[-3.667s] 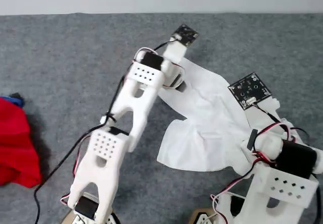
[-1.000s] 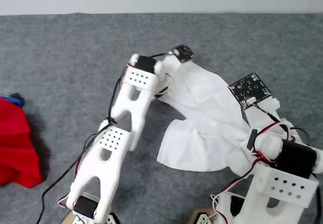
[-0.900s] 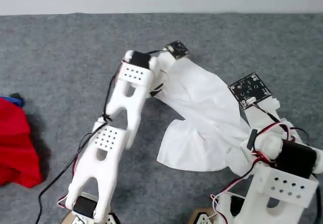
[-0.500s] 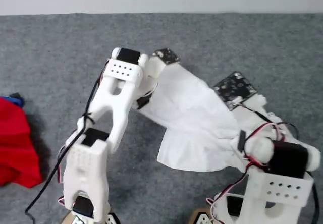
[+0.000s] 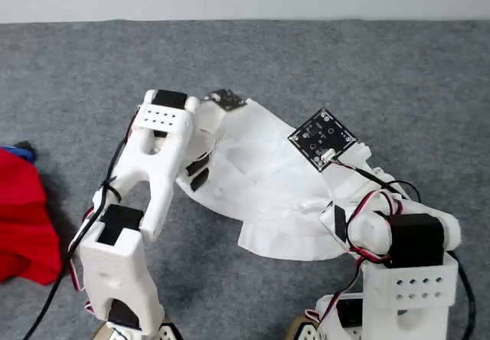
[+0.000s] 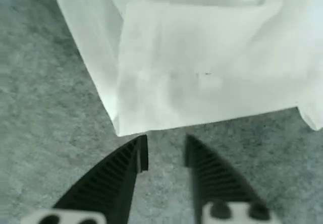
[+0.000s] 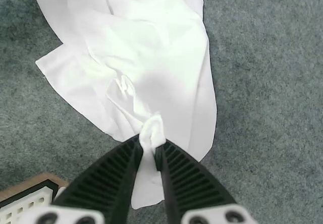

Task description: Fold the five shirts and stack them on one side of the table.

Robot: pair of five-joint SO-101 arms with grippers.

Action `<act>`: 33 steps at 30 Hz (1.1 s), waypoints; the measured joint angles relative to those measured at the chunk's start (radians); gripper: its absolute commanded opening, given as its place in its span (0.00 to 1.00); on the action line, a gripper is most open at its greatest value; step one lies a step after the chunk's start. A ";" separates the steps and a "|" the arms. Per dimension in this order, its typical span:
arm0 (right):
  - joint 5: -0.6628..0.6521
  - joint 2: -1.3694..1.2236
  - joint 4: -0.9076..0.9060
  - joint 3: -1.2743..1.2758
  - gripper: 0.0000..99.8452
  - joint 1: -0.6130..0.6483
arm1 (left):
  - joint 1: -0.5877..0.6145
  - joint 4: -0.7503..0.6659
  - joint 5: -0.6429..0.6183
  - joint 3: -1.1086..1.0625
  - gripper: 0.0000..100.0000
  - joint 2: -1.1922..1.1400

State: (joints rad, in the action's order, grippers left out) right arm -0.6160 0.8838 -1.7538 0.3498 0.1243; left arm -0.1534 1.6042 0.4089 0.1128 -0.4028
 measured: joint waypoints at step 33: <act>0.051 0.000 -0.002 0.000 0.01 0.002 | -0.011 0.130 -0.014 0.695 0.03 -0.578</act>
State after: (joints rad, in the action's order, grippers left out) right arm -0.5654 0.8838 -1.7553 0.3498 0.1258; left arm -0.1642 1.7346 0.3951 0.8078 -0.9812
